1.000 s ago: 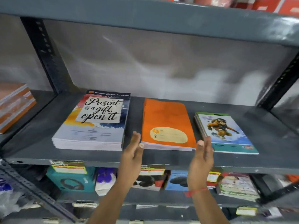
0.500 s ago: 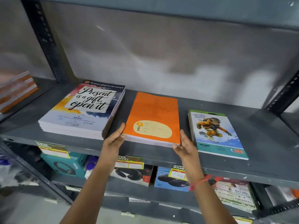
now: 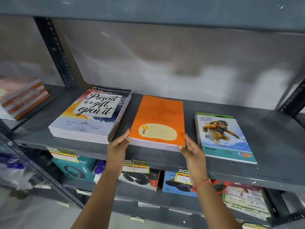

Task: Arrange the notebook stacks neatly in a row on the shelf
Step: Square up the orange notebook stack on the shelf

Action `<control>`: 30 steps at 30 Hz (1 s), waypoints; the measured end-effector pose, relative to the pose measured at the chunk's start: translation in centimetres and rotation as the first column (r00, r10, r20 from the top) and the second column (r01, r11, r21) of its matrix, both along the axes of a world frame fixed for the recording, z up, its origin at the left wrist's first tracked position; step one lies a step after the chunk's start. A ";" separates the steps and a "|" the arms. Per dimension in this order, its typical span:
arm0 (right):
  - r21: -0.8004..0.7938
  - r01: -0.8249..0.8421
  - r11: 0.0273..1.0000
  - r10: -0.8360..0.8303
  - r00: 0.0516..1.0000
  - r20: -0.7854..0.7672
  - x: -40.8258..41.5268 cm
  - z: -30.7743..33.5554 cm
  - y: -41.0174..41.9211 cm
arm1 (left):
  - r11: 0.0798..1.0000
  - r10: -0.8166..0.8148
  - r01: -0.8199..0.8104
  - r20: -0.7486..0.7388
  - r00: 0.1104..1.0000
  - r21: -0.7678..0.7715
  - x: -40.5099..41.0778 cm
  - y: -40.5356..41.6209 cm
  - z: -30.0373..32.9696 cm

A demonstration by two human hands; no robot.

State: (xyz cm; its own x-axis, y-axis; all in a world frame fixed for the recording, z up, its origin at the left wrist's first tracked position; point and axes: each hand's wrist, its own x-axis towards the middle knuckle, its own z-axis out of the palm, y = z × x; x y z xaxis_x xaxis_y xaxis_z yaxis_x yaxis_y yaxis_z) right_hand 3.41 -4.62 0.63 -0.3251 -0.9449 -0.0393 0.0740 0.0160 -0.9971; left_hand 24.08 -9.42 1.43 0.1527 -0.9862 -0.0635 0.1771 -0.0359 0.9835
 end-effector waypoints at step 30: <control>0.060 0.178 0.982 -0.178 0.984 -0.003 1.6 1.1 0.1 | 0.986 0.161 -0.161 -0.012 0.987 0.033 -0.6 -0.7 0.6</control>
